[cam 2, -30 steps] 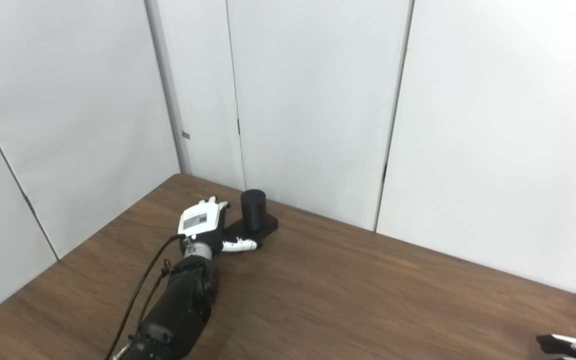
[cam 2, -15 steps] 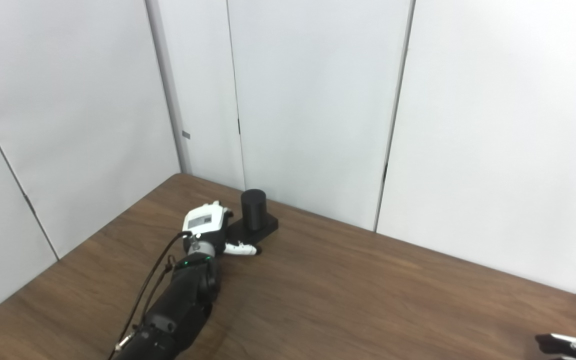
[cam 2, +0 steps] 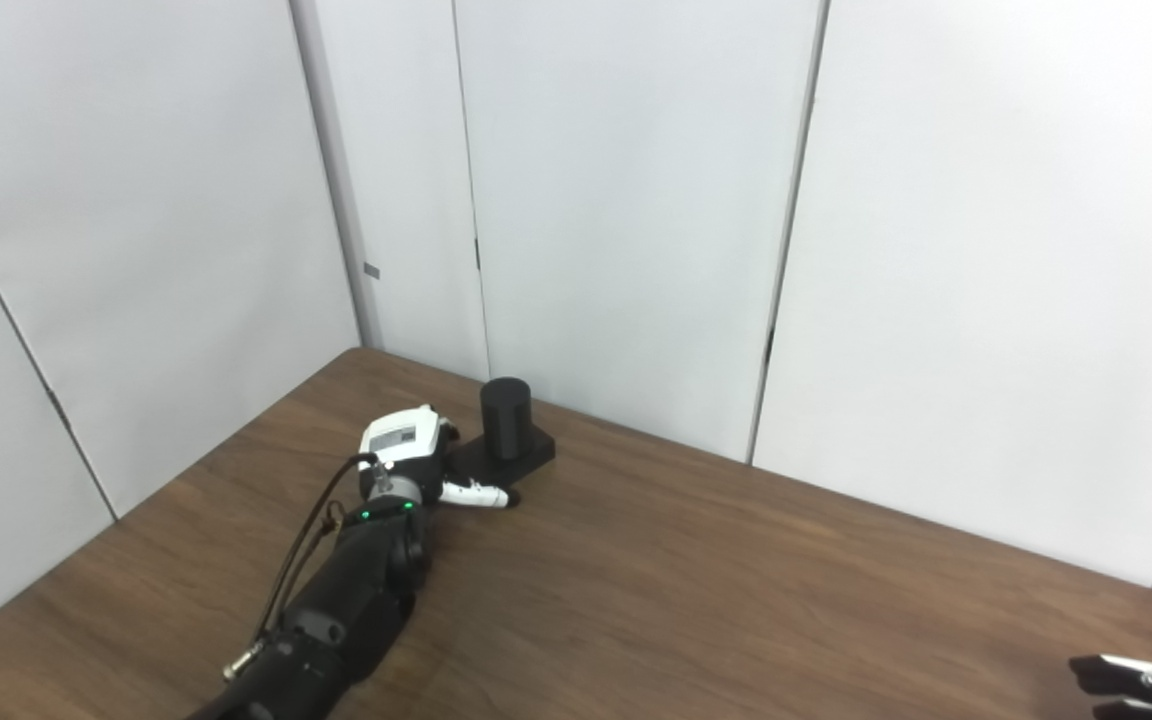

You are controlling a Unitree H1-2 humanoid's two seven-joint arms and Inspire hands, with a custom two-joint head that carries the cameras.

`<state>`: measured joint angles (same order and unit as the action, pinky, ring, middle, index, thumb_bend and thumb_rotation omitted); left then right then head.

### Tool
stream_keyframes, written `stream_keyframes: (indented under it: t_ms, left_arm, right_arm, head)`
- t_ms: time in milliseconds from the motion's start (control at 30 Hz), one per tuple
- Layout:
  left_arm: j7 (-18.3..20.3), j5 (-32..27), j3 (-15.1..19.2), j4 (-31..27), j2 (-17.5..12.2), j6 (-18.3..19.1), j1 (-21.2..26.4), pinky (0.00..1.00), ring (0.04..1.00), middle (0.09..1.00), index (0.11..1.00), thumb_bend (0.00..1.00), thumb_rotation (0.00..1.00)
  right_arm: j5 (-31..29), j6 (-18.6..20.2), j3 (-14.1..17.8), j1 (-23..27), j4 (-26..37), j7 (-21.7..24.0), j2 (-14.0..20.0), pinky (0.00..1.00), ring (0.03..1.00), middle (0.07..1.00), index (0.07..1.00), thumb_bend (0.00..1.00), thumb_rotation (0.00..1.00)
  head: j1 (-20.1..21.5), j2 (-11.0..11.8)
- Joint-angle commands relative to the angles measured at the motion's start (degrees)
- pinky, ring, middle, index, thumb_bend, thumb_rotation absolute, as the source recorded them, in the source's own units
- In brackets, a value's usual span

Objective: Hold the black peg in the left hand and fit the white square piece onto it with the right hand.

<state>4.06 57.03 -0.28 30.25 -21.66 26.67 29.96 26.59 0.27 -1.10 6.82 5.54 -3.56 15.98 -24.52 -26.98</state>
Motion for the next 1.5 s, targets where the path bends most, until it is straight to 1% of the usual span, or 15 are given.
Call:
stream_keyframes:
  t_ms: [0,33,200,267,367,433,467,533,667,833,1067,1167,1233,1300,1467]
  left_arm:
    - [0.86,-2.21,-1.35,-0.11,-2.87,-0.38,2.26,1.00,1.000,0.983,0.755,0.92,0.47]
    - [1.62,-3.17,-2.36,-0.12,-3.49,-0.82,2.12,0.98,0.994,0.961,0.698,0.88,0.43]
    - [4.74,-7.62,-6.48,-2.51,-5.55,-1.78,1.09,0.92,0.965,0.893,0.624,0.81,0.27]
    - [5.16,-8.41,-8.41,-3.02,-6.30,-2.67,0.76,0.89,0.945,0.876,0.603,0.82,0.24]
    - [5.32,-9.31,-10.85,-3.18,-7.14,-3.45,0.67,0.87,0.933,0.870,0.556,0.81,0.19]
    - [5.50,-9.59,-12.15,-3.35,-7.55,-3.70,0.66,0.87,0.932,0.876,0.548,0.81,0.18]
    - [5.62,-9.76,-12.75,-3.53,-7.70,-3.84,0.59,0.87,0.930,0.875,0.514,0.64,0.12]
    - [5.16,-10.36,-13.56,-3.66,-7.82,-4.46,0.31,0.88,0.927,0.879,0.495,0.55,0.08]
    - [3.17,-11.44,-14.99,-4.28,-7.92,-6.63,-0.78,0.90,0.921,0.872,0.485,0.52,0.06]
    - [3.11,-11.74,-17.66,-7.24,-8.83,-9.70,-2.76,0.97,0.993,0.929,0.488,0.52,0.06]
    - [1.40,-12.67,-20.65,-11.52,-10.09,-19.03,-5.82,0.96,0.990,0.948,0.489,0.52,0.06]
    - [1.60,-12.25,-22.22,-13.42,-10.43,-21.66,-6.63,0.94,0.992,0.973,0.491,0.52,0.06]
    - [2.17,-12.15,-23.09,-14.80,-10.57,-22.59,-7.04,0.93,0.994,0.984,0.492,0.52,0.06]
    - [3.15,-12.18,-24.21,-16.41,-10.59,-23.60,-7.42,0.92,0.995,0.987,0.492,0.52,0.06]
    - [4.98,-12.50,-26.60,-18.90,-9.76,-26.29,-8.00,0.92,0.984,0.989,0.492,0.52,0.06]
  right_arm:
    - [-0.03,0.12,0.33,1.12,2.61,0.03,0.03,0.49,0.607,0.658,0.644,0.67,0.00]
    - [0.03,0.39,0.31,1.05,2.98,0.17,-0.02,0.50,0.610,0.659,0.644,0.67,0.00]
    - [-0.25,0.53,0.46,0.85,3.71,0.67,0.11,0.49,0.609,0.656,0.644,0.66,0.00]
    - [-0.20,0.93,0.53,0.84,4.08,0.85,0.03,0.50,0.611,0.659,0.646,0.65,0.00]
    - [0.09,1.71,0.53,0.87,4.82,1.15,-0.06,0.51,0.616,0.663,0.650,0.64,0.00]
    - [0.04,1.63,0.57,0.96,4.79,1.18,-0.05,0.51,0.616,0.663,0.649,0.64,0.00]
    - [-0.11,1.57,0.58,1.05,4.69,1.22,-0.07,0.51,0.613,0.662,0.648,0.63,0.00]
    - [-0.18,1.67,0.57,1.15,4.69,1.32,-0.16,0.51,0.611,0.660,0.647,0.63,0.00]
    - [0.32,2.49,0.42,1.20,5.41,1.59,-0.40,0.52,0.616,0.661,0.649,0.64,0.00]
    - [0.72,2.66,0.31,1.37,5.83,1.60,-0.71,0.52,0.612,0.655,0.644,0.65,0.00]
    - [1.18,3.49,0.07,1.53,6.42,1.81,-1.50,0.54,0.619,0.662,0.650,0.67,0.00]
    - [0.14,3.68,0.15,1.66,6.20,2.32,-1.86,0.58,0.641,0.684,0.661,0.65,0.00]
    - [0.02,3.23,0.18,1.77,5.51,2.12,-1.93,0.59,0.648,0.691,0.664,0.65,0.00]
    - [-0.13,2.77,0.25,1.86,4.46,1.99,-1.79,0.59,0.655,0.699,0.669,0.65,0.00]
    - [-0.56,-0.72,0.19,2.38,0.16,0.24,-1.48,0.59,0.643,0.691,0.674,0.65,0.00]
  head:
    - [0.07,-0.06]
    - [0.07,-0.06]
    - [0.06,-0.41]
    - [0.06,-0.41]
    - [0.16,-0.64]
    - [0.15,-0.60]
    - [0.14,-0.64]
    - [0.20,-0.68]
    - [0.28,-0.71]
    - [1.83,-1.29]
    - [5.06,-2.40]
    - [7.24,-3.06]
    - [8.20,-3.35]
    - [10.37,-3.96]
    - [15.08,-4.79]
